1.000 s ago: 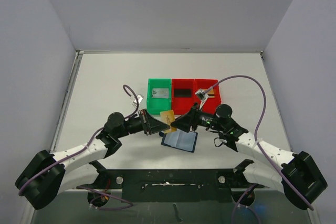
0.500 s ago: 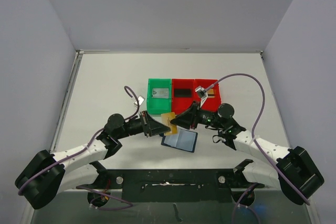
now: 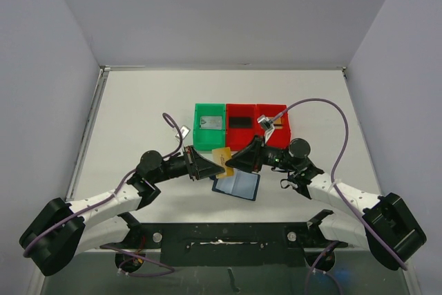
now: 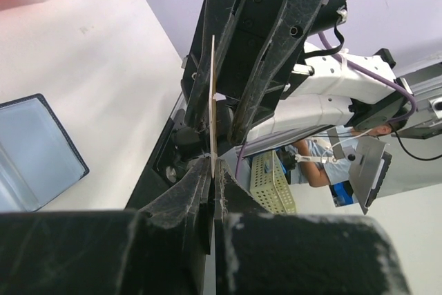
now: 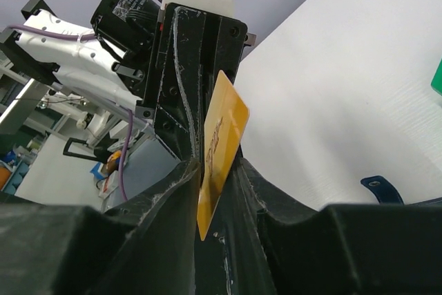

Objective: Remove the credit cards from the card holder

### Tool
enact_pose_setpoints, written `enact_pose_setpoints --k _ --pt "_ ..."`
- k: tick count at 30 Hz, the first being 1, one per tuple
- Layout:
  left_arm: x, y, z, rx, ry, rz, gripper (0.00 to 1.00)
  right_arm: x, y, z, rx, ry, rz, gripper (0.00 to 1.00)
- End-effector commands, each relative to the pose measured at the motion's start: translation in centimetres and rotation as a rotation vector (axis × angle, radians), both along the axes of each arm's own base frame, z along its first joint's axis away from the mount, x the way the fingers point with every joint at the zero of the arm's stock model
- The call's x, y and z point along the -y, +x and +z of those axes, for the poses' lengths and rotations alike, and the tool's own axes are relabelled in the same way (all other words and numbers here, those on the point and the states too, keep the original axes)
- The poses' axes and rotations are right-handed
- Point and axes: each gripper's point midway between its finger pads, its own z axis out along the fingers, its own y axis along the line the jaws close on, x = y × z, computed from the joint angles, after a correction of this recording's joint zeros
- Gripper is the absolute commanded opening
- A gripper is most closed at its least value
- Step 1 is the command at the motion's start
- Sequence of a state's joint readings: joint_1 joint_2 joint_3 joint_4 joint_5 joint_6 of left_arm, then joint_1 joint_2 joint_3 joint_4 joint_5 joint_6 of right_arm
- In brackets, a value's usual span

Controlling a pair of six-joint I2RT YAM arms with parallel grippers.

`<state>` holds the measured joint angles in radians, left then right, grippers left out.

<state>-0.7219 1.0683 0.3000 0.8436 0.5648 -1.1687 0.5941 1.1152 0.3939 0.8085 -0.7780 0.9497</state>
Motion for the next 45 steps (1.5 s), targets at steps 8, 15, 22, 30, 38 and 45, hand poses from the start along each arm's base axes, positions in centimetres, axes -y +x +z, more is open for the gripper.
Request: enact_pose_setpoints --k 8,15,22,30,38,45 --pt "0.6 -1.5 4.0 0.121 -0.104 -0.074 0.0 0.3 -0.9 2.8 0.097 0.104 0.039 0.0" --pt "0.4 -0.6 2.6 0.12 -0.015 -0.015 0.41 1.5 -0.3 2.6 0.117 0.045 -0.052 0.0" --pt "-0.8 2.8 0.7 0.169 0.269 0.153 0.6 3.4 2.0 1.0 0.131 -0.089 -0.25 0.0" --pt "-7.6 7.2 -2.0 0.245 0.766 0.434 0.63 9.6 7.1 -3.8 0.103 -0.31 -0.707 0.0" --pt "-13.8 11.1 -2.3 0.239 0.933 0.645 0.76 13.7 9.1 -1.7 0.316 -0.409 -0.917 0.0" --pt "-18.1 14.1 -1.9 0.167 0.875 0.724 0.81 17.1 10.4 -0.5 0.538 -0.711 -0.982 0.0"
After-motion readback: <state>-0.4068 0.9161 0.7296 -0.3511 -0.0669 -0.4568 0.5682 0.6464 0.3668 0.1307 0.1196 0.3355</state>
